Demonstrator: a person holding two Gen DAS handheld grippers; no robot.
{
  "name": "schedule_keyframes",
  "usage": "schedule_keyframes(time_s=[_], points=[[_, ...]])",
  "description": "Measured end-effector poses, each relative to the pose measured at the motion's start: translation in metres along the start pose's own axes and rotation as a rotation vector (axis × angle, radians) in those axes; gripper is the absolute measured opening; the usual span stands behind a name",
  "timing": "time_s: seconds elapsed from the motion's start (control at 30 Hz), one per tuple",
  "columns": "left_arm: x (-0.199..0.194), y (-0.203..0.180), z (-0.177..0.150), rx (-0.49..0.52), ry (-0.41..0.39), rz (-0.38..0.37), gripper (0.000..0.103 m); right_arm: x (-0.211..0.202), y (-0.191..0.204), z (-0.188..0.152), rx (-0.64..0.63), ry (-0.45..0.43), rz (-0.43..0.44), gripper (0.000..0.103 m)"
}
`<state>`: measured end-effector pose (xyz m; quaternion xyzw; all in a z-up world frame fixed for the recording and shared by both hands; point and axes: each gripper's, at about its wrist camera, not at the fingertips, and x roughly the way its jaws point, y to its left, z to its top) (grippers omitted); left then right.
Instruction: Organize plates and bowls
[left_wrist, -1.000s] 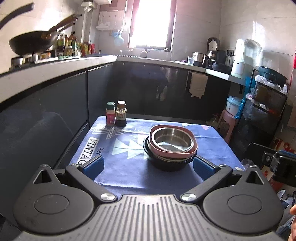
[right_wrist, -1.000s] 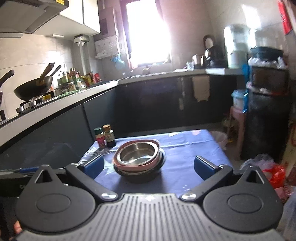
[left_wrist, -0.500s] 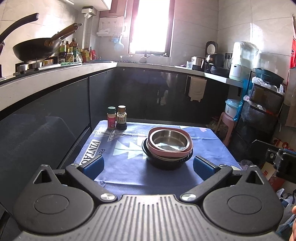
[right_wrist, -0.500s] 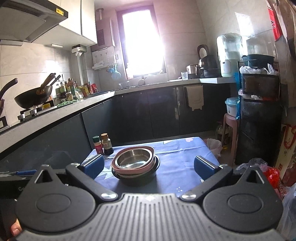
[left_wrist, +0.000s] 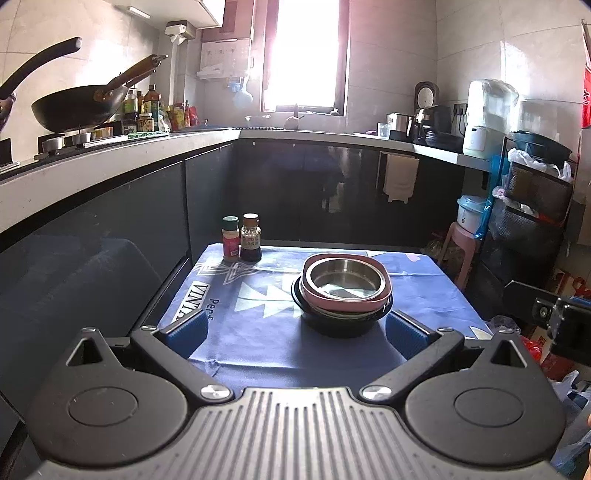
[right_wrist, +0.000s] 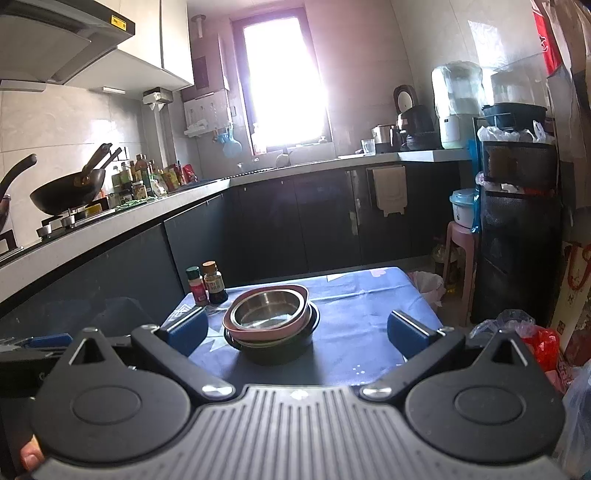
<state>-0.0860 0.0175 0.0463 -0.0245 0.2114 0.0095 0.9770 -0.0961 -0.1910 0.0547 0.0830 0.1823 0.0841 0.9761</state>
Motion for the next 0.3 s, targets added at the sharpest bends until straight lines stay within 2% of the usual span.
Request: schedule_keyframes(time_s=[0.3], points=[[0.0008, -0.0025, -0.0019, 0.009, 0.01, -0.01, 0.103, -0.0006, -0.0008, -0.0019, 0.006, 0.001, -0.005, 0.1]])
